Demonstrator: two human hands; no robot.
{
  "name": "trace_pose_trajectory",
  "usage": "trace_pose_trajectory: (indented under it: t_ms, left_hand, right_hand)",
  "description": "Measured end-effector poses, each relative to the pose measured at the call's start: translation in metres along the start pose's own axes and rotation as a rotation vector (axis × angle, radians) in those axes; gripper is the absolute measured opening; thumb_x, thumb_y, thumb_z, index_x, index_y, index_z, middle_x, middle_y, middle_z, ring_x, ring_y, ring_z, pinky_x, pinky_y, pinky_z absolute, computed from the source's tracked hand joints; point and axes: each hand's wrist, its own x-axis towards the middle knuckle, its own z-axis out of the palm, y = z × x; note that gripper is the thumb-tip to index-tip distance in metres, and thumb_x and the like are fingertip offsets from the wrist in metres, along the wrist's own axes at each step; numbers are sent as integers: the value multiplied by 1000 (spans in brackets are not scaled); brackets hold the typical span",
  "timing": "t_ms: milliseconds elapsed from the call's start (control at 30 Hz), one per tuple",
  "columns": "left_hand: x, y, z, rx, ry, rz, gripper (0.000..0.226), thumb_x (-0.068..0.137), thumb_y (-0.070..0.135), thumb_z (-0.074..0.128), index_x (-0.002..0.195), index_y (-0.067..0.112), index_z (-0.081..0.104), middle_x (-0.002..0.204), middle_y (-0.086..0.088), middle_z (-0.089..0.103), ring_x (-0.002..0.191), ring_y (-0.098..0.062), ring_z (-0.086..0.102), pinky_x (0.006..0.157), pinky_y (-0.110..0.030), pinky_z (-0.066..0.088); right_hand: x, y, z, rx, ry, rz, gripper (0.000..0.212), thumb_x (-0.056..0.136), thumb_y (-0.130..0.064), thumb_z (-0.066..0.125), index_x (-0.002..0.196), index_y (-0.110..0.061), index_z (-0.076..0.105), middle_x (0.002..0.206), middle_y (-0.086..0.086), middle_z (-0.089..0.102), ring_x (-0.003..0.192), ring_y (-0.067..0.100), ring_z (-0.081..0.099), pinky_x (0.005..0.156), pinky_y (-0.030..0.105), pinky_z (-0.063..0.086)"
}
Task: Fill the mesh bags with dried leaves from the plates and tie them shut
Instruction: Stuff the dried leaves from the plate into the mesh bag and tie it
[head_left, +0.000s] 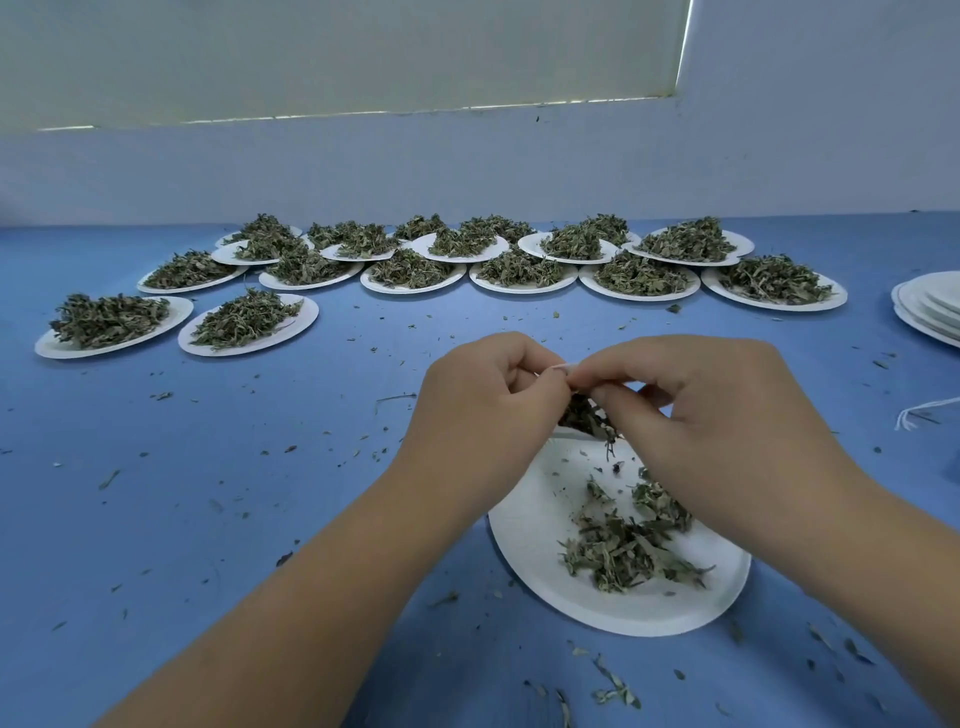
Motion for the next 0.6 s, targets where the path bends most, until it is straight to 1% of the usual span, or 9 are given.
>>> trace_pose_trajectory:
  t_ms: [100, 167, 233, 267, 333, 400, 467, 500, 600]
  left_hand:
    - [2, -1, -2, -33, 25, -28, 16, 86, 18, 66, 70, 22, 68, 41, 12, 43, 37, -3, 34, 39, -12, 29]
    - [3, -1, -3, -55, 45, -53, 19, 86, 22, 67, 67, 22, 67, 41, 12, 42, 37, -3, 34, 40, -14, 31]
    - [4, -2, -4, -94, 57, -92, 20, 87, 23, 68, 67, 22, 66, 43, 12, 45, 37, -4, 37, 42, -17, 33]
    - [4, -2, -5, -123, 62, -110, 20, 87, 22, 68, 67, 22, 66, 44, 12, 48, 37, -4, 39, 42, -18, 34]
    - [4, -2, -6, -172, 77, -123, 17, 87, 19, 66, 70, 19, 67, 45, 12, 49, 36, -4, 41, 41, -16, 33]
    - [5, -2, -7, -167, 102, -111, 16, 87, 20, 66, 71, 18, 67, 44, 14, 47, 37, -4, 40, 41, -16, 32]
    - [5, -3, -8, -164, 120, -96, 17, 87, 22, 67, 70, 19, 66, 43, 15, 46, 39, -5, 40, 43, -18, 33]
    - [6, -3, -8, -172, 125, -93, 17, 87, 22, 67, 70, 19, 66, 44, 15, 46, 39, -5, 40, 44, -18, 33]
    - [7, -4, -10, -208, 158, -92, 18, 88, 21, 66, 70, 19, 65, 44, 15, 47, 39, -4, 42, 43, -15, 34]
  right_hand:
    - [-1, 0, -5, 44, 42, -31, 35, 88, -14, 60, 84, -48, 68, 80, -27, 64, 80, -5, 56, 69, 3, 39]
    - [1, 4, -9, 51, 102, -29, 33, 90, -15, 54, 84, -45, 65, 85, -25, 64, 79, -7, 55, 66, 3, 39]
    - [5, 8, -11, 28, 122, 8, 18, 93, -27, 52, 85, -42, 57, 89, -24, 58, 80, -10, 53, 63, 5, 39]
    - [7, 11, -12, 24, 83, 47, 3, 90, -41, 52, 87, -41, 53, 91, -23, 55, 80, -11, 52, 61, 9, 39]
    - [6, 13, -12, 11, -43, 117, 39, 69, -71, 53, 95, -42, 45, 97, -22, 50, 78, -9, 54, 58, 15, 38]
    - [4, 13, -8, -9, -145, 143, 69, 48, -83, 54, 103, -43, 40, 103, -25, 45, 78, -9, 55, 58, 18, 39]
    - [1, 10, -4, -26, -214, 157, 80, 39, -84, 58, 106, -45, 36, 104, -27, 43, 78, -8, 56, 60, 18, 40]
    - [1, 11, -3, -19, -216, 165, 79, 38, -81, 61, 103, -45, 36, 103, -26, 45, 75, -5, 57, 60, 18, 41]
    - [3, 14, -6, 13, -137, 177, 52, 55, -57, 77, 91, -42, 43, 89, -20, 56, 64, -1, 59, 56, 16, 43]
